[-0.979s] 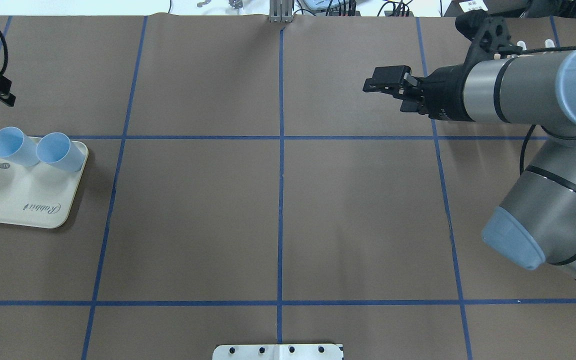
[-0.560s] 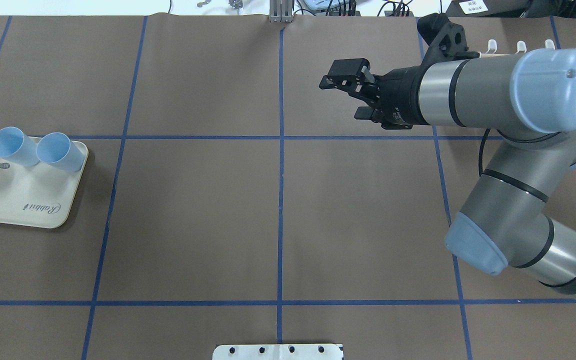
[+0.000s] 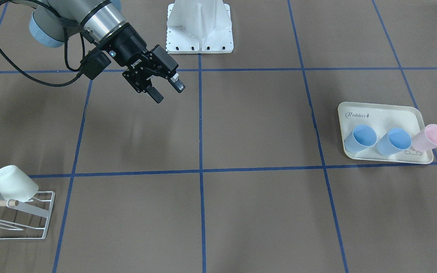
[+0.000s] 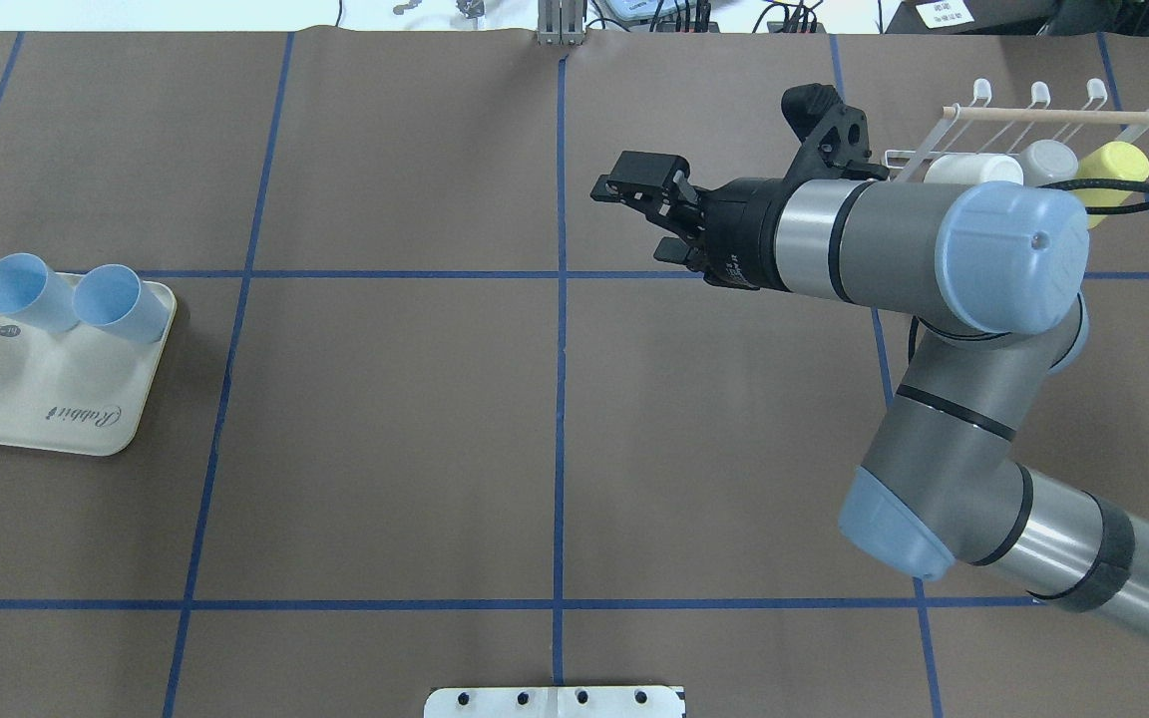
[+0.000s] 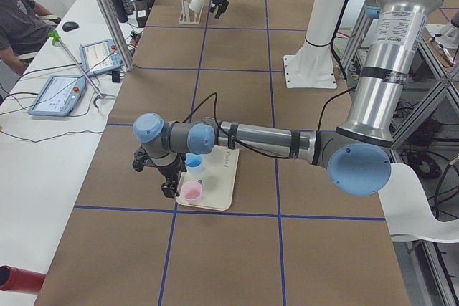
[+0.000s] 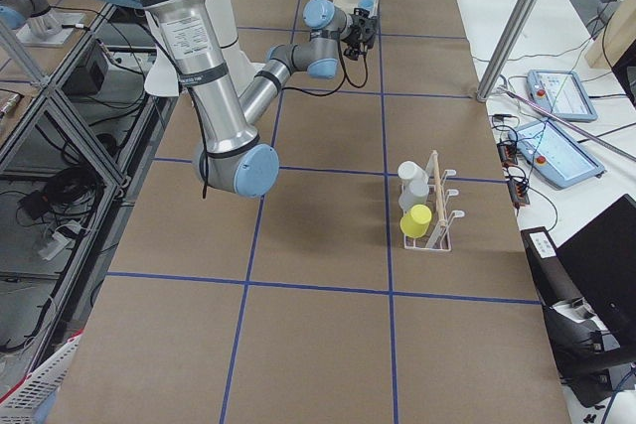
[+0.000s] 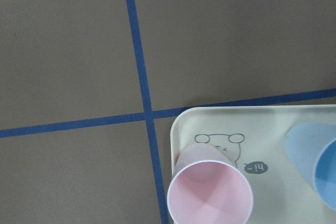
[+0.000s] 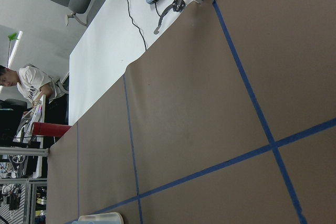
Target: Transfer IKEA cup to right arm and place on rack
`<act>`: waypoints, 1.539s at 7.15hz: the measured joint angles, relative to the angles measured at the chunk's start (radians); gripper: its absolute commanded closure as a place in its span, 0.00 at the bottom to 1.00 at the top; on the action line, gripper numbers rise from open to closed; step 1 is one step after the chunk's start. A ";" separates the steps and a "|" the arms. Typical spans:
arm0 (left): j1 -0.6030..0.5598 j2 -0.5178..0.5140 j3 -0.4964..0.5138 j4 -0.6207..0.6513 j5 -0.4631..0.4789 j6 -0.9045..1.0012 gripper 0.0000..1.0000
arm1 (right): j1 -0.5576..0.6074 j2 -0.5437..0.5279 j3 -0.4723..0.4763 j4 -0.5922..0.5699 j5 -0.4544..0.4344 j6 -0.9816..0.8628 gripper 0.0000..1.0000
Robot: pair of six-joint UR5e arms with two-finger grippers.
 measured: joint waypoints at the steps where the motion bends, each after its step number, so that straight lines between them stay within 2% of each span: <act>1: 0.000 0.012 0.045 -0.084 0.000 -0.038 0.00 | -0.004 0.000 -0.001 0.003 -0.003 0.000 0.00; 4: 0.013 0.064 0.070 -0.269 -0.001 -0.209 0.00 | -0.005 -0.002 0.001 0.005 -0.003 0.000 0.00; 6: 0.047 0.089 0.071 -0.337 -0.001 -0.272 0.00 | -0.004 -0.005 0.001 0.005 -0.002 0.000 0.00; 7: 0.067 0.095 0.072 -0.372 -0.001 -0.310 0.04 | -0.004 -0.006 0.000 0.005 -0.002 0.000 0.00; 9: 0.093 0.101 0.072 -0.408 0.000 -0.350 0.87 | -0.003 -0.007 0.002 0.006 -0.001 -0.001 0.00; 10: 0.097 0.102 0.072 -0.413 0.001 -0.352 1.00 | -0.004 -0.007 0.002 0.006 -0.001 -0.001 0.00; 11: 0.099 0.102 0.070 -0.415 0.001 -0.351 1.00 | -0.004 -0.007 0.002 0.007 -0.001 -0.002 0.00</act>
